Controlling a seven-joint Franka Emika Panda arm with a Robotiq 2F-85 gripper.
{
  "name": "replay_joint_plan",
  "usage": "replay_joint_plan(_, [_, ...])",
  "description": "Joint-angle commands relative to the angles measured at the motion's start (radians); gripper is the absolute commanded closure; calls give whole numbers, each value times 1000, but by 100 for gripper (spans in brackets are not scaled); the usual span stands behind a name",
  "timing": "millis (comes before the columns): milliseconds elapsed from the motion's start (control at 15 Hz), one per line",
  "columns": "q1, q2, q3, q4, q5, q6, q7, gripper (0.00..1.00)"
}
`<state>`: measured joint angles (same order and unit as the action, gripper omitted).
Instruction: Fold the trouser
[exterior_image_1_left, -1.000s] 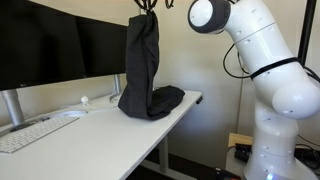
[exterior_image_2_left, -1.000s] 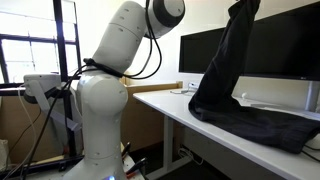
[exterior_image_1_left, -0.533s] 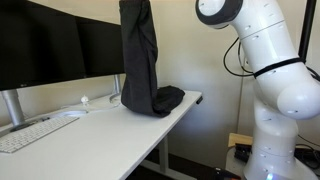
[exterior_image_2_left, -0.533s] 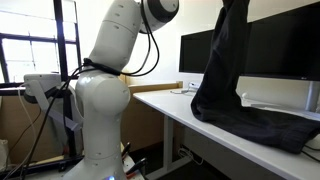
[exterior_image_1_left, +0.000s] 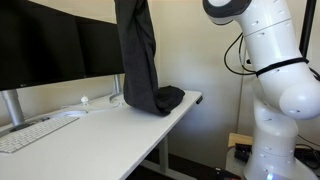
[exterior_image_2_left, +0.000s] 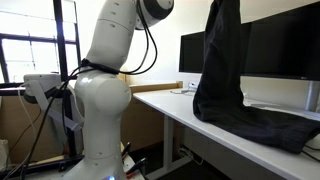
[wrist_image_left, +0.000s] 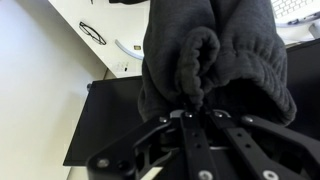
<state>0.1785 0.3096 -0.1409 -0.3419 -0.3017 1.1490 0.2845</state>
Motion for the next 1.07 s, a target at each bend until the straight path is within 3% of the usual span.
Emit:
replay_joint_plan(0, [-6,-1,9,0,-3,0,-1,91])
replay_joint_plan(133, [-6,-2,10,0,-3,0,-2,91])
replay_joint_plan(200, [-6,-2,10,0,-3,0,-2,98])
replay_joint_plan(400, [-35,11,12,-5,19,-3,-12,98])
replay_joint_plan(1000, [-216,91,22,-14,161,-69,-18,98])
